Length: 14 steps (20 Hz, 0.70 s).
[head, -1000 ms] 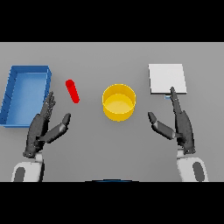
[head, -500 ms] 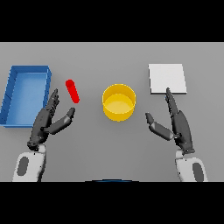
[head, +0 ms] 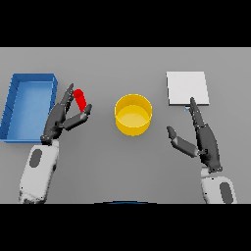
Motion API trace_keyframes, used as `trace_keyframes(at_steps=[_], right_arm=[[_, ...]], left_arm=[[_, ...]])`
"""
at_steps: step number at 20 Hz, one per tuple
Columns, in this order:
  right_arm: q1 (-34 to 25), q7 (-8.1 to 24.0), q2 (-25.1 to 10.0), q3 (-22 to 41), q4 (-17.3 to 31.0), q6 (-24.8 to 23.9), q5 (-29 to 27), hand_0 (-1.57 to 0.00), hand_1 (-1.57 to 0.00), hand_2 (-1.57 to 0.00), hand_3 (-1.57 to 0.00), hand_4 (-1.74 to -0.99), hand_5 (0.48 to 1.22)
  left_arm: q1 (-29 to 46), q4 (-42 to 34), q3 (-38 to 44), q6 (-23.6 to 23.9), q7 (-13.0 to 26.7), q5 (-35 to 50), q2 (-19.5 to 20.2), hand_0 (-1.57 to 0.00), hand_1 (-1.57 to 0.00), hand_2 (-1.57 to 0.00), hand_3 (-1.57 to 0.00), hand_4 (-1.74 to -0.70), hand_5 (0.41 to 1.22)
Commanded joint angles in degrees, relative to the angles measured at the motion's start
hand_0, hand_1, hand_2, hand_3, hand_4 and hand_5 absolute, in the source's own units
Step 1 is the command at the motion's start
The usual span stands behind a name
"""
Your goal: Pick up the red beaker and tilt it to pour out 1 green nut into yellow bowl. Pick up the yellow bowl and place it on the metallic measuring scale.
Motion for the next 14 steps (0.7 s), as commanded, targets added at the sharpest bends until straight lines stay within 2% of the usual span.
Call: trace_keyframes(at_steps=[1,6,7,8,14], right_arm=[[0.3,0.1,0.2,0.2,-0.2,0.1,-0.1,0.00,0.00,0.00,0.00,-1.222,0.627],[1.2,-0.3,0.7,0.0,-0.3,0.2,-0.8,0.00,0.00,0.00,0.00,-1.233,0.634],[0.4,0.7,0.6,-0.2,0.1,0.0,-0.7,0.00,0.00,0.00,0.00,-1.234,0.635],[1.0,-0.4,0.5,-0.1,-0.1,0.1,-0.7,0.00,0.00,0.00,0.00,-1.238,0.638],[0.9,0.8,0.5,-0.5,-0.7,-0.2,-1.0,0.00,0.00,0.00,0.00,-1.246,0.645]], left_arm=[[-1.6,1.1,0.1,0.4,0.2,-0.5,0.1,0.00,0.00,0.00,0.00,-1.20,0.651],[-6.5,8.7,0.5,2.2,-0.3,-2.8,0.0,0.00,0.00,0.00,0.00,-1.20,0.664],[-7.0,9.4,0.6,2.3,-0.5,-2.8,-0.4,0.00,0.00,0.00,0.00,-1.20,0.669],[-8.2,11.2,1.0,2.8,-0.8,-2.8,-0.8,0.00,0.00,0.00,0.00,-1.20,0.671],[-12.7,18.3,4.9,3.4,-7.2,0.0,-1.8,0.00,0.00,0.00,0.00,-1.29,0.708]])
